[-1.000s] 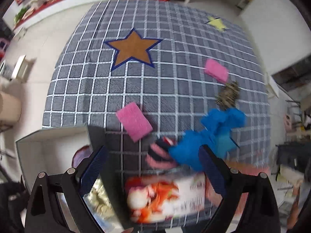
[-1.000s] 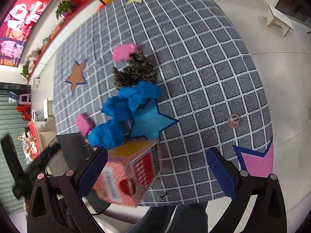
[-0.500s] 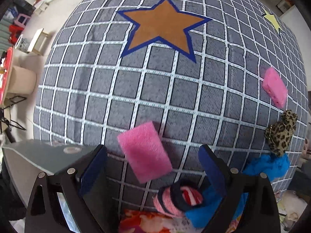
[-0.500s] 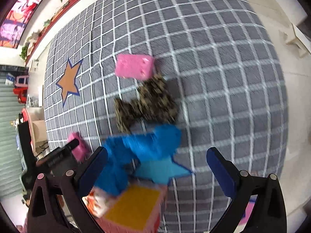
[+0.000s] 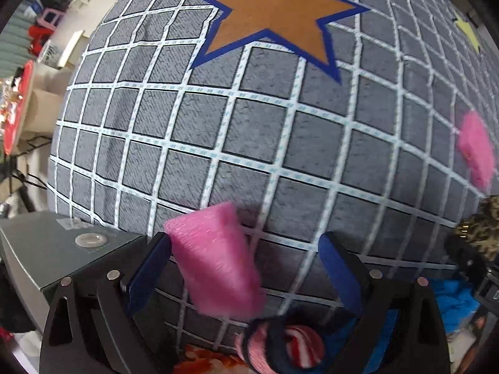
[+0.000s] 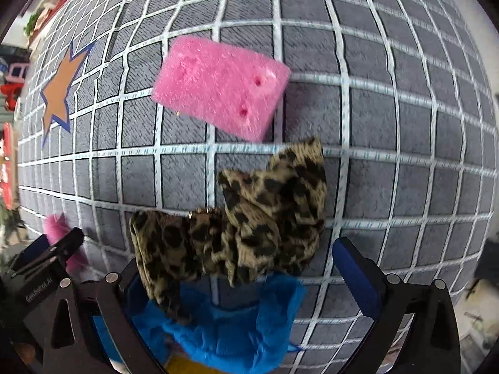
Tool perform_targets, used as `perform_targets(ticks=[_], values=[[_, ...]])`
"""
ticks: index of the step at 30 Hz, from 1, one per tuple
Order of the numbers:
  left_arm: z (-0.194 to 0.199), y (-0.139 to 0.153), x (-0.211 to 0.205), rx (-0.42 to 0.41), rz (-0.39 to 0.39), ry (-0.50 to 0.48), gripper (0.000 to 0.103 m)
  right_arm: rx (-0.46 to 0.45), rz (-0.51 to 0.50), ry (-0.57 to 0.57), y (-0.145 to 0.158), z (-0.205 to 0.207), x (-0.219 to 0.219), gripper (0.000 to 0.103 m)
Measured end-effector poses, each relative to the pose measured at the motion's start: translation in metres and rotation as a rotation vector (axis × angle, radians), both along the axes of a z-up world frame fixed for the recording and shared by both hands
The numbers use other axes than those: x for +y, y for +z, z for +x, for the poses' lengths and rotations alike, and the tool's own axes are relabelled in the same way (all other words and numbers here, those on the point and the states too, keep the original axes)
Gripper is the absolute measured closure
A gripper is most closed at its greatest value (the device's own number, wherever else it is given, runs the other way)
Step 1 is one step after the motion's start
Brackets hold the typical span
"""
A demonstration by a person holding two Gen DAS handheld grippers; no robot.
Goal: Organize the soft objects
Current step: 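Grasp a pink foam block with the left tool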
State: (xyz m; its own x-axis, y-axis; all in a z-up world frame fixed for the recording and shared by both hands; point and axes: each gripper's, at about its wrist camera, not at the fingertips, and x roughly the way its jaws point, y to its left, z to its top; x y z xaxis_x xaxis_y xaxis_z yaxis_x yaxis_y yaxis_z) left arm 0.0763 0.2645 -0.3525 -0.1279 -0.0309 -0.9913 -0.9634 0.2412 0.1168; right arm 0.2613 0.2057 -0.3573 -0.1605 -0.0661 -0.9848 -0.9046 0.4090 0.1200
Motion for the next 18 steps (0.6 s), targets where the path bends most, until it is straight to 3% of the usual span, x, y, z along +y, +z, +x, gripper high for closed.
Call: perform_targets(ticks=[5,9,12,15,17,18], values=[[0.01,-0.007,-0.003,-0.014,-0.007,0.012,0.0,-0.112,-0.011,0.069,-0.004,-0.012,0.003,0.0],[-0.008,-0.014,0.0,-0.03,-0.023,0.031,0.0,-0.113,0.002,0.064,-0.005,-0.014,0.003,0.0],[-0.04,-0.031,0.013,-0.137,-0.144,0.152,0.0,-0.121,0.019,0.064,-0.003,-0.012,0.001,0.0],[-0.042,-0.036,0.016,-0.131,-0.196,0.179,0.002,-0.106,-0.004,0.103,-0.002,-0.017,0.001,0.0],[-0.038,-0.032,0.013,-0.14,-0.16,0.145,0.009,-0.09,0.001,0.105,0.002,-0.019,-0.006,0.011],[-0.033,-0.03,0.011,-0.142,-0.15,0.13,0.014,-0.103,0.013,0.103,0.006,-0.02,-0.009,0.026]])
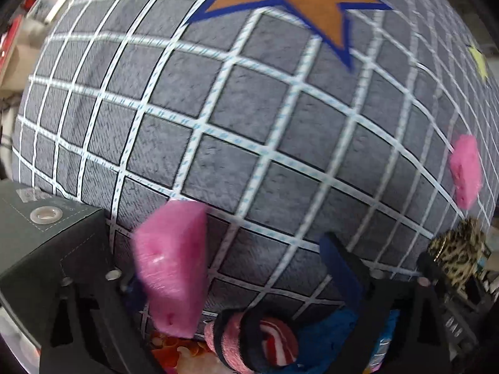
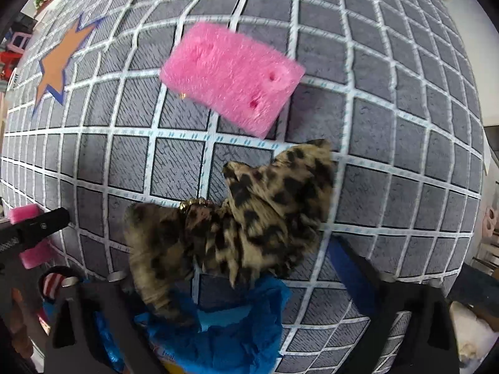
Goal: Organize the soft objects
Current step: 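Grasp a pink foam block with the left tool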
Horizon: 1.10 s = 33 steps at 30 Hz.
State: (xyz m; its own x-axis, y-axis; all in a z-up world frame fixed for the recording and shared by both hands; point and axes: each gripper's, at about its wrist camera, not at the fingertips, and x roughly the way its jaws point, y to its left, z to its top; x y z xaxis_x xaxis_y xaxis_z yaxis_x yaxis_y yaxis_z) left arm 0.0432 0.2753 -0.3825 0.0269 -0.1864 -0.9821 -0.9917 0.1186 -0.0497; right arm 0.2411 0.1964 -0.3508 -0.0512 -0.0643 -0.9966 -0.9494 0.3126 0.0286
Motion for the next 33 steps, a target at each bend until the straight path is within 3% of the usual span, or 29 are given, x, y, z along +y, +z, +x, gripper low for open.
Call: perform_targets(ticks=[1,2,3,5,7,11,22,33], values=[[0.005,0.003,-0.005,-0.004,0.018,-0.024,0.017,-0.009,0.014,-0.001,0.005,0.001,-0.002,0.048],[0.007,0.006,-0.007,-0.005,0.029,-0.039,0.026,-0.016,0.028,-0.003,0.011,0.002,-0.005,0.062],[0.01,0.008,-0.009,-0.006,0.041,-0.056,0.041,0.009,0.042,-0.01,0.014,0.004,-0.007,0.073],[0.013,0.016,-0.012,-0.019,0.063,-0.1,0.068,0.091,0.067,-0.069,0.019,0.013,-0.012,0.078],[0.013,0.026,-0.012,-0.054,0.081,-0.122,0.069,0.119,0.106,-0.114,0.027,0.021,-0.021,0.078],[0.02,0.058,-0.024,-0.054,0.189,-0.215,0.069,0.157,0.159,-0.176,0.048,0.034,-0.044,0.078],[0.019,0.166,-0.092,-0.173,0.388,-0.382,0.069,0.193,0.294,-0.238,0.127,0.038,-0.101,0.078],[-0.06,0.222,-0.144,-0.274,0.453,-0.429,0.069,0.179,0.371,-0.24,0.188,-0.019,-0.138,0.078]])
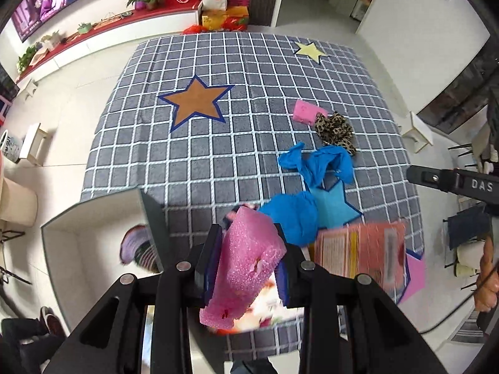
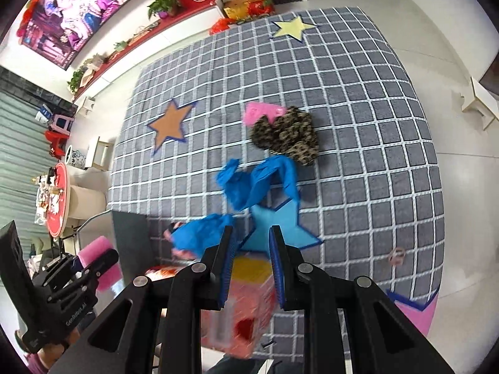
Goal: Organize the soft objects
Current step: 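Grasp a pink foam block with the left tool, then grasp the leopard-print fabric with the right tool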
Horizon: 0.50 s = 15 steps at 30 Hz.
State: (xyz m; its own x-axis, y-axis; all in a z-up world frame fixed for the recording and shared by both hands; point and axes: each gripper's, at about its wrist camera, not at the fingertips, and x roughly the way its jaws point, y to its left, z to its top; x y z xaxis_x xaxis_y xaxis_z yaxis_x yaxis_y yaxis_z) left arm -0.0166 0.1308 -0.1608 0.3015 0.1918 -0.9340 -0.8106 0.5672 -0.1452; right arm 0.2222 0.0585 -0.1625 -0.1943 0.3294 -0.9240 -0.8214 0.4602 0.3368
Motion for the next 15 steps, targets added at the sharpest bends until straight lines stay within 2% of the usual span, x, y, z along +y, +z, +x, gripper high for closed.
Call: perform_targets(ticks=[8,15], values=[[-0.083,0.027,-0.011,-0.151,-0.035,0.095,0.069,0.011,0.058,0.068,0.035,-0.074,0.003,0.078],[-0.143,0.021,-0.018,-0.142,-0.037,0.2,0.069,0.051,0.06,0.167,0.035,-0.142,0.016,0.078]])
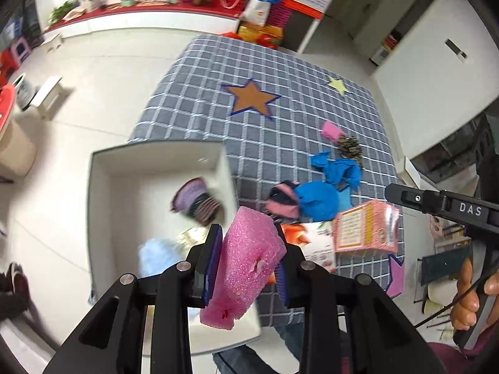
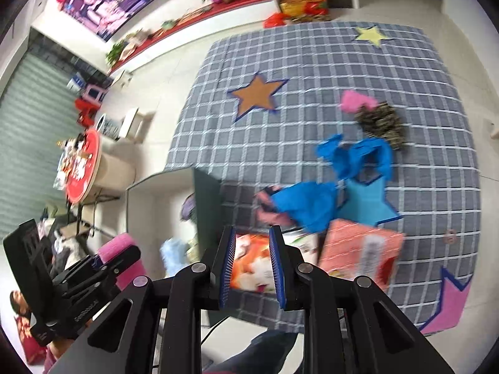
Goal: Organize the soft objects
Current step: 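Grasp the leopard-print fabric with the right tool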
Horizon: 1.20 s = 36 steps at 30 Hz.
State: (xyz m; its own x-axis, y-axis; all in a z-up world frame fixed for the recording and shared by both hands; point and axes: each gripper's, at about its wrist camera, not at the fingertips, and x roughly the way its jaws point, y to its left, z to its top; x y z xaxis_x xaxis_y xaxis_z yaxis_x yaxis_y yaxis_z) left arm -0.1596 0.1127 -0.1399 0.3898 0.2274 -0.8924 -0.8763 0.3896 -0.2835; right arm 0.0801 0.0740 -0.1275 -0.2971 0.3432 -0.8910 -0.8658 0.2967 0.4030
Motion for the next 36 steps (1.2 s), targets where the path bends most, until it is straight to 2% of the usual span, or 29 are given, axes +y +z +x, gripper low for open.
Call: perform_targets(ticks=[6,9,10,11,12,13,14,16,18,23,28,32,34,35,36], values=[[-0.028,-0.008,-0.014,0.043,0.023,0.039,0.069,-0.003,-0.028,0.073,-0.009,-0.036,0.004,0.078],[-0.038,-0.014,-0.018,0.047,0.005,0.065,0.069,-0.029,-0.044,0.04,-0.011,-0.027,0.007,0.077],[-0.039,-0.015,-0.018,0.049,0.003,0.068,0.069,-0.027,-0.06,0.014,-0.012,-0.015,0.009,0.068],[-0.04,-0.015,-0.019,0.054,0.0,0.072,0.069,-0.032,-0.07,-0.005,-0.013,-0.003,0.012,0.054],[-0.041,-0.016,-0.019,0.062,-0.001,0.077,0.069,-0.046,-0.072,-0.021,-0.013,0.007,0.014,0.015],[-0.041,-0.016,-0.02,0.069,-0.002,0.081,0.069,-0.079,-0.065,-0.05,-0.013,0.025,0.017,0.002],[-0.041,-0.016,-0.02,0.077,-0.005,0.087,0.069,-0.11,-0.054,-0.078,-0.013,0.04,0.019,0.0],[-0.041,-0.018,-0.02,0.091,-0.018,0.103,0.069,-0.179,-0.075,-0.133,-0.017,0.072,0.027,0.0],[-0.038,-0.022,-0.021,0.118,-0.045,0.123,0.069,-0.188,-0.114,-0.167,-0.035,0.106,0.041,0.0],[-0.023,-0.025,-0.023,0.193,-0.079,0.161,0.069,-0.089,-0.262,-0.294,-0.117,0.181,0.068,0.0],[-0.003,-0.027,-0.028,0.26,-0.126,0.221,0.069,-0.096,-0.32,-0.194,-0.183,0.188,0.105,0.0],[0.009,-0.025,-0.038,0.29,-0.149,0.251,0.069,-0.152,-0.374,-0.118,-0.221,0.187,0.123,0.002],[0.013,-0.023,-0.04,0.302,-0.149,0.265,0.069,-0.168,-0.408,-0.081,-0.231,0.184,0.122,0.04],[0.015,-0.022,-0.041,0.304,-0.151,0.274,0.069,-0.215,-0.403,-0.071,-0.228,0.182,0.121,0.053],[0.017,-0.021,-0.042,0.302,-0.152,0.28,0.069,-0.224,-0.382,-0.049,-0.223,0.179,0.121,0.056]])
